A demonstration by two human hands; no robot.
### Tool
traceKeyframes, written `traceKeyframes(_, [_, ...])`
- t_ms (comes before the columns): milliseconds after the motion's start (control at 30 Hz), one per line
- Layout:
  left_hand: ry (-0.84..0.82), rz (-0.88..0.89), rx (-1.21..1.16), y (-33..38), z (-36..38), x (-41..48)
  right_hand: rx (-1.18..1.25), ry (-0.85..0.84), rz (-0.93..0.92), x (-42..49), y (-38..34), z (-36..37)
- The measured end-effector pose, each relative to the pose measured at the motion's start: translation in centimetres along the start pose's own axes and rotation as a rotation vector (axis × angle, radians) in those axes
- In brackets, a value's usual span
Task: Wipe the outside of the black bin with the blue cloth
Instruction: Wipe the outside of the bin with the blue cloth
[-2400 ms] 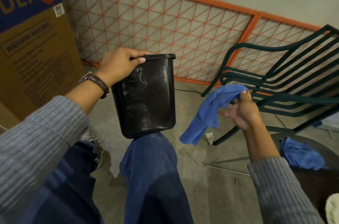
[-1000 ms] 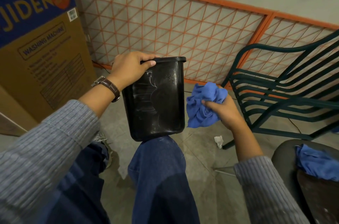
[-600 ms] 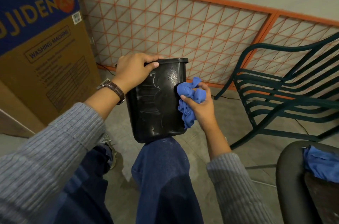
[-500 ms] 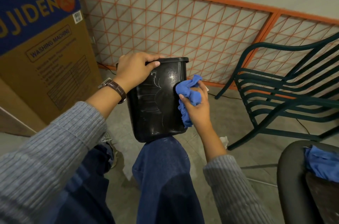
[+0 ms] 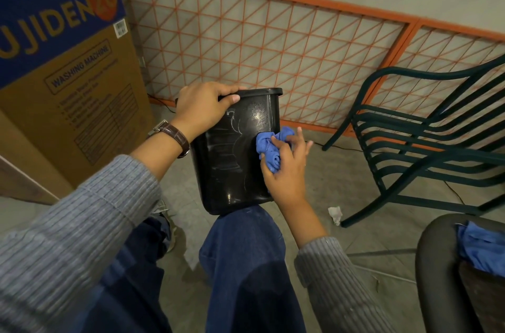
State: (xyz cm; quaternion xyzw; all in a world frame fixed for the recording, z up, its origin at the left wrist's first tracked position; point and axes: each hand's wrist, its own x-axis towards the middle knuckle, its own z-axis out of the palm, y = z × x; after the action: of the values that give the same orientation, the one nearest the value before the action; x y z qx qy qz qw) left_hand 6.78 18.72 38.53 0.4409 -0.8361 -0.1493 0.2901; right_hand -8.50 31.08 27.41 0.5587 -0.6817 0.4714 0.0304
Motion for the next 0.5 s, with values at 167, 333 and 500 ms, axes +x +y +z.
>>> traceKeyframes(167, [-0.008,0.010,0.000,0.0,0.0,0.0,0.017,-0.019,-0.056,-0.3,0.2,0.3])
traceKeyframes(333, [-0.008,0.043,-0.016,0.6,0.0,0.0,-0.204,-0.011,-0.230,-0.4,0.5,0.0])
traceKeyframes(500, [-0.011,0.038,-0.011,1.2,0.0,0.1,-0.163,0.104,-0.080,1.8,-0.6,-0.3])
